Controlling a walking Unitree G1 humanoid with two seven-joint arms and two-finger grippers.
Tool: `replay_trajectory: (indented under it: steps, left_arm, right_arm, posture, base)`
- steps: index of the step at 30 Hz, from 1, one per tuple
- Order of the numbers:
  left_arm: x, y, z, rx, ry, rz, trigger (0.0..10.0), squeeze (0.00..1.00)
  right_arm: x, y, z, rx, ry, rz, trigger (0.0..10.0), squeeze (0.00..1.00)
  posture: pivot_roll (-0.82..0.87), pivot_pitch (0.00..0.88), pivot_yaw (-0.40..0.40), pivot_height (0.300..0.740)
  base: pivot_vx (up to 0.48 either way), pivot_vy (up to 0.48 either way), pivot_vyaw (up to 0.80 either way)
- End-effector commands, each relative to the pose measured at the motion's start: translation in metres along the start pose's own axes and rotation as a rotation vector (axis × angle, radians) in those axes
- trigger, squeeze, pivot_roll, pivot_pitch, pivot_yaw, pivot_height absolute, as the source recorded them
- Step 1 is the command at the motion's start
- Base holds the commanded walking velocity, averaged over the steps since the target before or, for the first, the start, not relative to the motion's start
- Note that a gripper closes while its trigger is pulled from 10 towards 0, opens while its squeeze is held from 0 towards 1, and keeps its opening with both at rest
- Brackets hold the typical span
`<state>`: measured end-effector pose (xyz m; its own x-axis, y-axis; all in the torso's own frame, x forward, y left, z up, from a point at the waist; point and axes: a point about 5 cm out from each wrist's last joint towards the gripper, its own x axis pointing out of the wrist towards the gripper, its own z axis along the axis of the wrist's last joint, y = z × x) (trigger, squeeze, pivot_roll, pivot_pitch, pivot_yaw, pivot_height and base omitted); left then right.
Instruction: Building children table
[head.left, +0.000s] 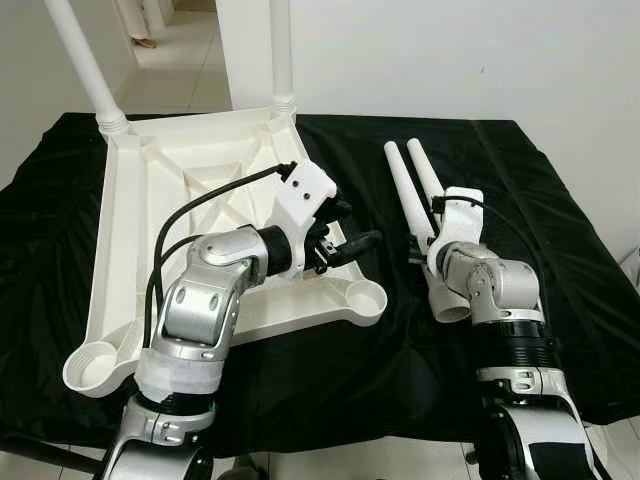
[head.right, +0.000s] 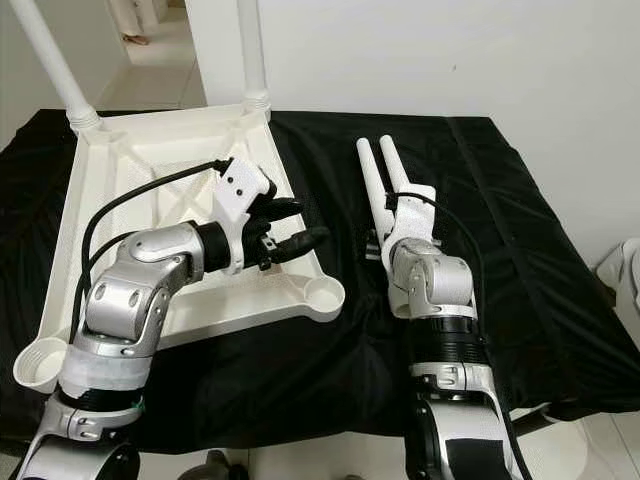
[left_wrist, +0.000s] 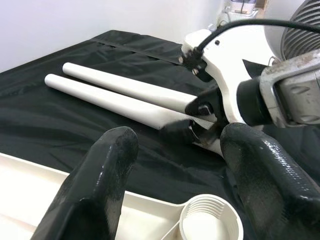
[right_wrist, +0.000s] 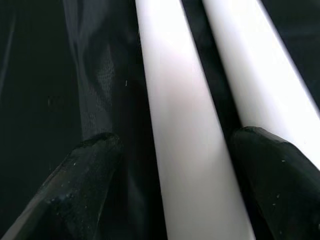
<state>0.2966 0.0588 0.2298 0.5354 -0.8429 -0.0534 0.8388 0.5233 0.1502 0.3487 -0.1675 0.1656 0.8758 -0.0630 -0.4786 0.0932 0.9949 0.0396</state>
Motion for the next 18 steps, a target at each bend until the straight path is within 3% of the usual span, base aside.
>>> replay_trajectory:
  steps: [1,5,6,12,18]
  left_arm:
    - [0.0,0.01,0.001,0.002,0.003,0.22,10.0,0.0]
    - [0.0,0.009,0.001,0.002,0.005,0.22,10.0,0.0]
    - [0.001,0.009,0.002,0.006,0.004,0.218,10.0,0.0]
    - [0.003,0.011,0.004,0.014,-0.003,0.223,10.0,0.0]
    - [0.004,0.012,0.005,0.017,-0.004,0.225,10.0,0.0]
  right_arm:
    - [-0.002,0.001,-0.005,-0.003,0.035,0.017,10.0,0.0]
    - [-0.003,0.001,-0.01,0.001,0.068,0.03,10.0,0.0]
    - [-0.004,-0.002,-0.019,-0.01,0.132,0.037,10.0,0.0]
    - [-0.003,-0.01,-0.03,-0.048,0.226,0.01,10.0,0.0]
    - [-0.002,-0.012,-0.033,-0.06,0.252,0.001,10.0,0.0]
  posture:
    - [0.07,0.039,-0.009,0.74]
    - [0.07,0.039,-0.009,0.74]
    - [0.06,0.043,-0.006,0.74]
    - [0.05,0.05,-0.002,0.74]
    - [0.05,0.051,-0.002,0.74]
  base:
    - [0.0,0.0,0.0]
    - [0.0,0.0,0.0]
    - [0.0,0.0,0.0]
    - [0.0,0.0,0.0]
    - [0.0,0.0,0.0]
